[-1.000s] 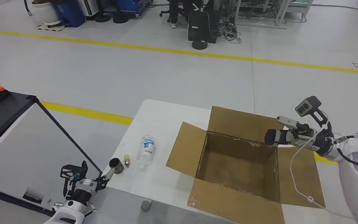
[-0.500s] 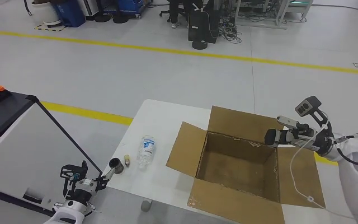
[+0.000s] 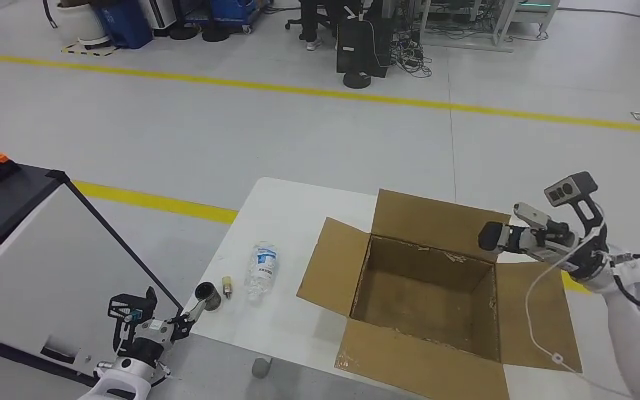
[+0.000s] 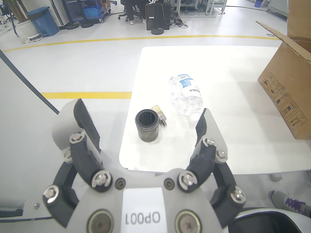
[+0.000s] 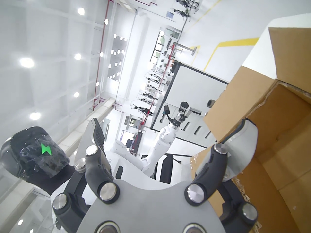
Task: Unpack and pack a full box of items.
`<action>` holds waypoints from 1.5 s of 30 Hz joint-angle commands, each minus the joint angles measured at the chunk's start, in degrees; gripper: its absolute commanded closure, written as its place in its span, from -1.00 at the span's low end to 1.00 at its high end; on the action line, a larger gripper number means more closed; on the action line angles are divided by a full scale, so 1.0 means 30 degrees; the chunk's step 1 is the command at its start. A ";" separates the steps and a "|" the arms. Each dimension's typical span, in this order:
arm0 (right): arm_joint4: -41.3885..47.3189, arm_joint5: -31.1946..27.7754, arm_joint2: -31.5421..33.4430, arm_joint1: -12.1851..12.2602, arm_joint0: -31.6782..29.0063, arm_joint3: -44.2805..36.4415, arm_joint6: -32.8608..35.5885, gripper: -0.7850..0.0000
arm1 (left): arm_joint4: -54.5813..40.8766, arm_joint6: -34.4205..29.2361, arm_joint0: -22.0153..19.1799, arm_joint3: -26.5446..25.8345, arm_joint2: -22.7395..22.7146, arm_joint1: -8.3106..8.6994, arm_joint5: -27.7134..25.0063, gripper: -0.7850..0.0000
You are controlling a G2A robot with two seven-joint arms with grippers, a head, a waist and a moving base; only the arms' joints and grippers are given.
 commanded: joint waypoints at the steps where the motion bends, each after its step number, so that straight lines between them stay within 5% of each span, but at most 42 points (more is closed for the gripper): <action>1: 0.0909 -0.0635 0.0108 -0.0080 -0.0222 0.0406 -0.0061 -1.00 | -0.0001 -0.0001 0.0000 -0.0001 0.0000 0.0000 0.0000 -1.00; 11: 0.5065 -0.3517 0.0572 -0.0529 -0.1261 0.2544 0.1341 -1.00 | -0.0001 -0.0001 0.0000 -0.0001 0.0000 0.0000 0.0000 -1.00; 36: 0.5065 -0.3517 0.0572 -0.0529 -0.1261 0.2544 0.1341 -1.00 | -0.0443 -0.0173 0.0018 0.0088 0.0140 -0.0018 -0.0148 -1.00; 39: 0.5065 -0.3517 0.0572 -0.0529 -0.1261 0.2544 0.1341 -1.00 | -0.1826 -0.2311 -0.0527 -0.0468 -0.0029 0.0027 -0.0344 -1.00; 45: 0.5065 -0.3517 0.0572 -0.0529 -0.1261 0.2544 0.1341 -1.00 | -0.1319 -0.2853 -0.2273 0.0837 0.1256 0.0020 -0.0137 -1.00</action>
